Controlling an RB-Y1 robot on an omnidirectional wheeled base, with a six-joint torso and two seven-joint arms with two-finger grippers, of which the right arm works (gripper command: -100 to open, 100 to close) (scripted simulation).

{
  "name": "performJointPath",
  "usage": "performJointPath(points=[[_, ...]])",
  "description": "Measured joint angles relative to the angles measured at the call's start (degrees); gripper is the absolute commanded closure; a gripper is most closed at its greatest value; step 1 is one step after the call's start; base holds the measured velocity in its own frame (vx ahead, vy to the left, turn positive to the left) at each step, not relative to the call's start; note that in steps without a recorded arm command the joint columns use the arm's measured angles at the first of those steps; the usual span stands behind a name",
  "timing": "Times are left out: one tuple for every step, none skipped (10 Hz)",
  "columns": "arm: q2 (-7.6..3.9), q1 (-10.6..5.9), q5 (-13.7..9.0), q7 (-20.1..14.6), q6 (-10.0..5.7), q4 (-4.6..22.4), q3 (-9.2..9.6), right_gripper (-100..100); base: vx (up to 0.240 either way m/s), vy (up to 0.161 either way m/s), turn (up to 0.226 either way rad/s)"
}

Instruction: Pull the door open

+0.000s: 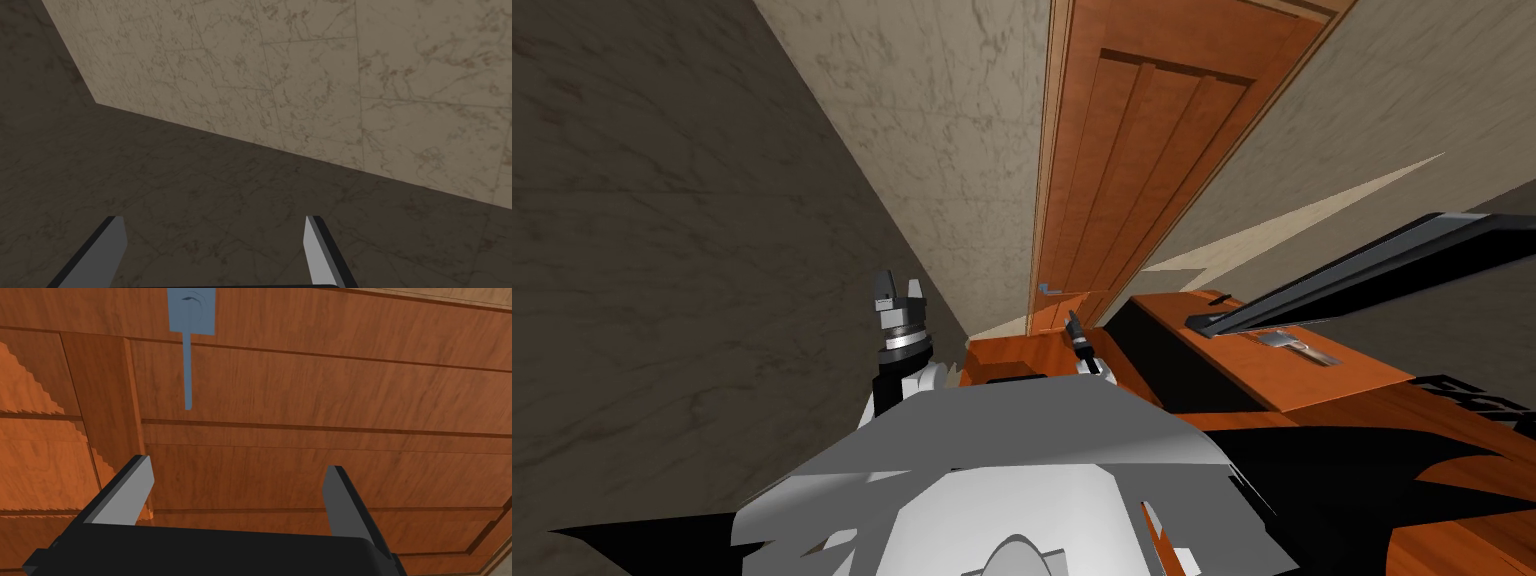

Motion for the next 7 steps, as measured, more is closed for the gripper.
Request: performJointPath(points=[[-0.07, -0.12, 0.19, -0.26, 0.08, 0.55, -0.05, -100, 0.101, 0.021, -0.006], [-0.09, -0.57, 0.35, -0.39, -0.02, 1.77, -0.17, -100, 0.094, 0.025, -0.004], [-0.14, -0.83, 0.52, -0.55, -0.1, 2.65, -0.27, -100, 0.082, 0.03, -0.007], [-0.24, -1.14, 0.64, -0.72, -0.29, 3.7, -0.38, -100, 0.083, 0.029, -0.006], [-0.34, -1.57, 0.75, -0.84, -0.51, 4.83, -0.51, -100, 0.094, 0.024, -0.005], [-0.43, -2.17, 0.82, -0.83, -0.94, 6.39, -0.69, -100, 0.121, 0.028, -0.008], [-0.41, -2.58, 1.03, -0.93, -1.13, 7.66, -0.82, -100, 0.149, 0.038, -0.008]])
